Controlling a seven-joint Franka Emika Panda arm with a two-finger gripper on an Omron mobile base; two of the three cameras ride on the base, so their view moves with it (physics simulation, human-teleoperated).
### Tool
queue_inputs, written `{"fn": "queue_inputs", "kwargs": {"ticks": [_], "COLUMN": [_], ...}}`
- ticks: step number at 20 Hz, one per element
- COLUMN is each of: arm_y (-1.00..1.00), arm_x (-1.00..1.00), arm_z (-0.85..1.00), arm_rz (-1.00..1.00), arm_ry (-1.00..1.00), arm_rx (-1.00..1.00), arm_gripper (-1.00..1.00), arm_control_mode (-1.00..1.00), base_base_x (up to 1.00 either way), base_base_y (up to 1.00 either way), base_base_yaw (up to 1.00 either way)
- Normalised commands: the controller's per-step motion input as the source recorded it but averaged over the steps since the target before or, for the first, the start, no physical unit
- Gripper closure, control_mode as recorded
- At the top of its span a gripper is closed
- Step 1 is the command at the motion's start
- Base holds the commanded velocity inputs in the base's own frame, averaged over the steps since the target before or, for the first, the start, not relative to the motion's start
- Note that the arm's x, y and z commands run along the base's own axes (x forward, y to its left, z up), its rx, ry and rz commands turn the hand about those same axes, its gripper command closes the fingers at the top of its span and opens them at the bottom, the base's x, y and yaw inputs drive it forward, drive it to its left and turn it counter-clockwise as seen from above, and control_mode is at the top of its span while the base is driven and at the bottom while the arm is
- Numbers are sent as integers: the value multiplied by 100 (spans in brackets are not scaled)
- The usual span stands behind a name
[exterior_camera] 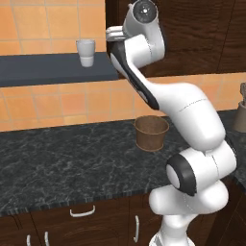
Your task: Open the cabinet, pick up the bread from the cabinet and place it in the basket. Then move the basket to the dining counter.
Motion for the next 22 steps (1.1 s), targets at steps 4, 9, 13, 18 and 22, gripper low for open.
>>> {"fn": "queue_inputs", "kwargs": {"ticks": [4,9,13,18,22], "arm_y": [0,-2,-40,-57,-67], "arm_x": [15,-6,-74,-98,-100], "arm_z": [-1,0,0,0,0], "arm_rz": [0,1,18,18,15], "arm_ry": [-5,-2,-4,-4,0], "arm_rx": [0,0,0,0,1], "arm_gripper": [100,100,100,100,100], "arm_control_mode": [-100,-100,-100,-100,-100], "base_base_x": [0,0,0,0,0], "base_base_y": [0,0,0,0,0], "base_base_yaw": [0,0,0,0,0]}}
